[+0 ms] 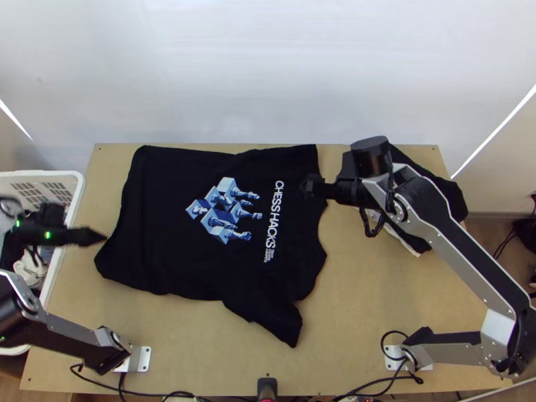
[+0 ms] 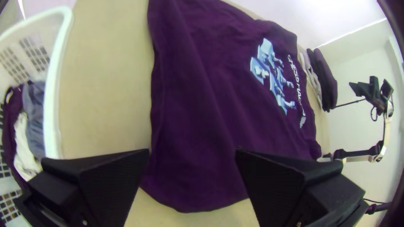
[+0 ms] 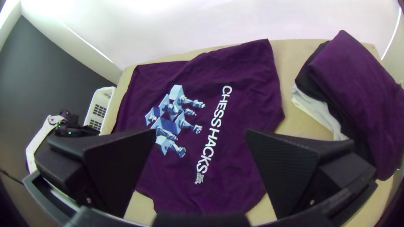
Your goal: Fold the t-shirt
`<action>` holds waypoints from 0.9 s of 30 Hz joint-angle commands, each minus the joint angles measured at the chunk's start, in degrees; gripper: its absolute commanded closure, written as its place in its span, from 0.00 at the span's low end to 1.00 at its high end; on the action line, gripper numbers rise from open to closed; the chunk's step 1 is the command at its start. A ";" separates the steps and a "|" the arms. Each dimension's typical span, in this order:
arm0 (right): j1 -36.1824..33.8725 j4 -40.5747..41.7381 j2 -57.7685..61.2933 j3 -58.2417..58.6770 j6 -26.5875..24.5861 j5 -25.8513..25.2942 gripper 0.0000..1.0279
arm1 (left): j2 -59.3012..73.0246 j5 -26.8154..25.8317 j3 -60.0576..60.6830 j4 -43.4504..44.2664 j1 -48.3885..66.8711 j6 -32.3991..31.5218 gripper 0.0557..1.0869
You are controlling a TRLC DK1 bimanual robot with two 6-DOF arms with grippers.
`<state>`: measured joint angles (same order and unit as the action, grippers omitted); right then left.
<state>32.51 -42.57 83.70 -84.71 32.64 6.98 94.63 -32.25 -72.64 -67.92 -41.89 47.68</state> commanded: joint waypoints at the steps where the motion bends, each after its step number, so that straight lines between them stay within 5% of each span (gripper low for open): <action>1: 1.24 1.08 -1.26 2.09 1.02 2.25 0.03 | 3.02 -2.29 9.27 -1.78 -8.38 8.92 0.04; 6: 1.77 1.08 -1.35 2.18 1.90 2.60 0.03 | 2.84 -0.53 12.08 4.99 -9.26 9.71 0.04; 15: 2.64 1.08 -1.96 4.02 2.86 2.60 0.03 | 2.40 1.58 11.73 6.75 -10.85 12.26 0.05; 20: 2.64 1.08 -2.84 4.90 2.86 2.60 0.03 | 1.87 7.73 13.67 7.80 -11.29 14.46 0.05; 27: 2.64 1.35 -3.11 5.17 2.86 2.60 0.03 | -0.06 7.55 16.74 7.19 -10.67 14.19 0.05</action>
<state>35.09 -41.39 80.93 -79.94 35.38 9.56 96.01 -26.26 -58.59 -60.49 -52.80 61.56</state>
